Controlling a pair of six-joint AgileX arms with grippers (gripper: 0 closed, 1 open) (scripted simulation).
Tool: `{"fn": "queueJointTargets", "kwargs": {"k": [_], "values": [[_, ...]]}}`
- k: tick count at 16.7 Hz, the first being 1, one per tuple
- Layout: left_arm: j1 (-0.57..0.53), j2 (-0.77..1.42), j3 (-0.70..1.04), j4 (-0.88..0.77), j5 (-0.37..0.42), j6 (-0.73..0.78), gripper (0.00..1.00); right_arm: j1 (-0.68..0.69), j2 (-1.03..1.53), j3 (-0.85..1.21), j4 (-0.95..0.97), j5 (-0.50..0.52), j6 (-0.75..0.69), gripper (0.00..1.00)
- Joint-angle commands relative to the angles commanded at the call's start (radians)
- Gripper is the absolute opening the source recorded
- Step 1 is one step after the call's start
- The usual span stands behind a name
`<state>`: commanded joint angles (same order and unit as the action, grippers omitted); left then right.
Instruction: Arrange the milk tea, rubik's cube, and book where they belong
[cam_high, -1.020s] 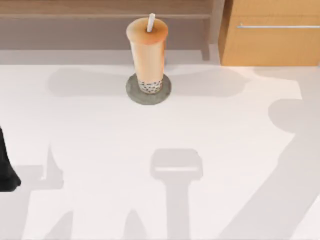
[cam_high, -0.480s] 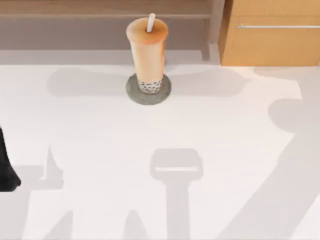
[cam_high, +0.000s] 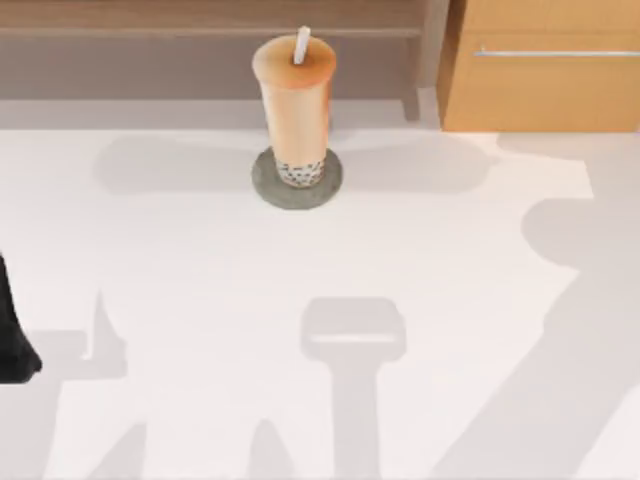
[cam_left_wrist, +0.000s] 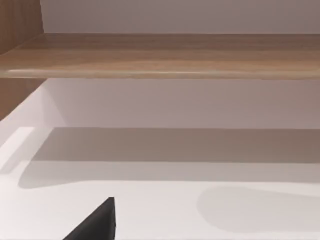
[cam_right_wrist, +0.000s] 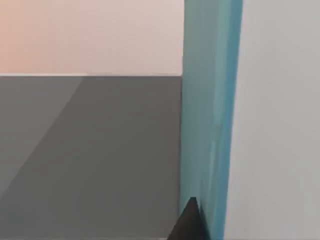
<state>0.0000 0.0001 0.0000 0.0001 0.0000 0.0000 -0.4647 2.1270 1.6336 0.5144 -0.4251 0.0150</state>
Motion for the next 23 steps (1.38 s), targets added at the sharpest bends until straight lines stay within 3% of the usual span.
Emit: {"fn": "queueJointTargets", "kwargs": {"k": [5,19,23], "values": [[0.0,0.0,0.0,0.0,0.0,0.0,1.0,0.03,-0.089,0.065,-0.027,0.003,0.068,0.0],[0.0,0.0,0.0,0.0,0.0,0.0,1.0,-0.012,-0.025,-0.039,0.0,-0.022,-0.017,0.0],[0.0,0.0,0.0,0.0,0.0,0.0,1.0,-0.03,-0.109,-0.097,-0.011,-0.026,0.089,0.0]]}}
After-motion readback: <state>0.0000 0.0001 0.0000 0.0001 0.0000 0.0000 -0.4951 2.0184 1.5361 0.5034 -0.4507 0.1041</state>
